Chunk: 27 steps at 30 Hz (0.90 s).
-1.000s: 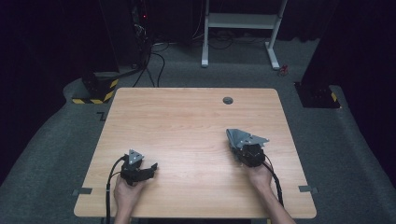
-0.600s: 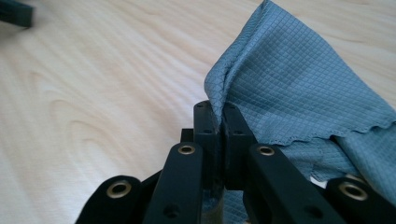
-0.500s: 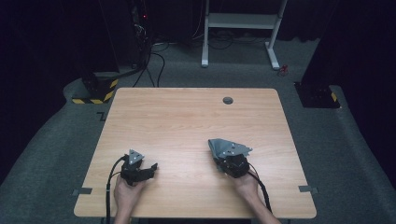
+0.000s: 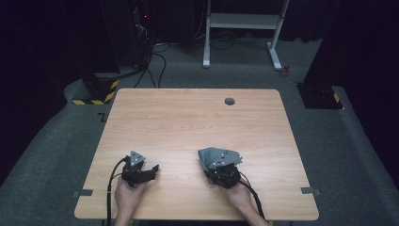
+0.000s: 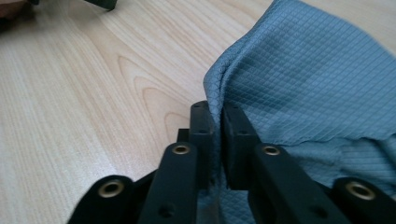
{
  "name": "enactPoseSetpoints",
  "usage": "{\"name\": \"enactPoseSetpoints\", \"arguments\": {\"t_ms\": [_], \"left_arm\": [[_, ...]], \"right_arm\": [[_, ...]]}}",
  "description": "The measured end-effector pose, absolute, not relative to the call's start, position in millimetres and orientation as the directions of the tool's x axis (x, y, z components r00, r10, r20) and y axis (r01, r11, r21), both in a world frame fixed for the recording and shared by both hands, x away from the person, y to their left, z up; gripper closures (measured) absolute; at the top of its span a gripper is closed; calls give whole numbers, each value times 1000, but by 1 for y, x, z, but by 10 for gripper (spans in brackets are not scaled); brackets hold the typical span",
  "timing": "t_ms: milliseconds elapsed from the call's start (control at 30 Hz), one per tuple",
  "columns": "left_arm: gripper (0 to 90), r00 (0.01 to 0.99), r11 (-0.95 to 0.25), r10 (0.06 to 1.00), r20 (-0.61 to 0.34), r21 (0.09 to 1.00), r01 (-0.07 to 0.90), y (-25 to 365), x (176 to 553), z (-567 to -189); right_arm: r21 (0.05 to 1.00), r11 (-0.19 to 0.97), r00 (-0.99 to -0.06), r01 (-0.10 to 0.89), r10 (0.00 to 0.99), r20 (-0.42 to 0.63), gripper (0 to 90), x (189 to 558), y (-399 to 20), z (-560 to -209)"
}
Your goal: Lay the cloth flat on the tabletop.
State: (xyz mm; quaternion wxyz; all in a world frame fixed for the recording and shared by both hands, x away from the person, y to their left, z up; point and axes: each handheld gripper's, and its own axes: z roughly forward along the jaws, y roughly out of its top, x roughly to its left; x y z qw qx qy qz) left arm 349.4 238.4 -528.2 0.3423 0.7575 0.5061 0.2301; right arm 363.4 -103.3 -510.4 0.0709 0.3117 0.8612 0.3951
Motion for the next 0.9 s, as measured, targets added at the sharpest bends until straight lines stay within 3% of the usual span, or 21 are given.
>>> {"name": "enactPoseSetpoints", "arguments": {"t_ms": [67, 200, 367, 533, 700, 900], "left_arm": [[281, 383, -254, 924, 1, 751, 609, 238, 350, -528], [279, 383, -244, 924, -12, 752, 612, 237, 349, -528], [340, 396, -231, 918, -39, 759, 609, 234, 350, -527], [355, 468, -245, 879, -86, 760, 601, 213, 355, -515], [365, 528, -229, 839, -129, 797, 559, 193, 353, -499], [370, 646, -289, 750, -144, 806, 516, 142, 355, -484]], "right_arm": [[732, 480, -797, 484, 586, 143, 702, 363, -105, -510], [768, 445, -796, 460, 590, 135, 653, 356, -116, -506], [798, 385, -758, 463, 640, 130, 680, 351, -145, -502], [783, 357, -692, 509, 711, 125, 709, 362, -164, -505], [785, 362, -683, 502, 723, 103, 715, 369, -160, -511], [748, 414, -690, 518, 720, 79, 699, 373, -149, -523]]}}
